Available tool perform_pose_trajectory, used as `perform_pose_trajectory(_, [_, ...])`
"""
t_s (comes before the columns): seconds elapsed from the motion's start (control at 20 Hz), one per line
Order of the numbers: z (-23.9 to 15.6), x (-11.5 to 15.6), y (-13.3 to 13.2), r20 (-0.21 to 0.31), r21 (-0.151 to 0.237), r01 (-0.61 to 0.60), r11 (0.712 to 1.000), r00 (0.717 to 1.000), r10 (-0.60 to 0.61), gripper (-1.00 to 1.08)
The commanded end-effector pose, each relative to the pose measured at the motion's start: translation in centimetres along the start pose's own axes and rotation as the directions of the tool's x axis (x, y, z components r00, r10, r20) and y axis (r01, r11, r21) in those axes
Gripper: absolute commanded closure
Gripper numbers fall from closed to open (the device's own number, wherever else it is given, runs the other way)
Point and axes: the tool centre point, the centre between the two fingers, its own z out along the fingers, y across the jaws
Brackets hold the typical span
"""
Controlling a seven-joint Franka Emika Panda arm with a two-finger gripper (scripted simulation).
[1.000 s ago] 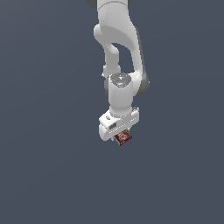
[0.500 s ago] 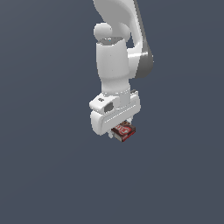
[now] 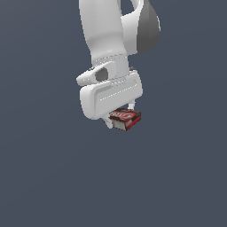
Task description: Pick up the object and move it to a goal position.
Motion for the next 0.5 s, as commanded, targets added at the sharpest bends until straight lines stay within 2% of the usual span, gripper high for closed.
perform_pose_trajectory(0.0, [-1.9, 1.1, 0.7, -0.039, -0.009, 0.023, 1.000, 0.999, -0.023, 1.08])
perform_pose_trajectory(0.45, [-8.6, 4.1, 3.0, -0.166, -0.042, 0.092, 0.995, 0.981, -0.097, 1.08])
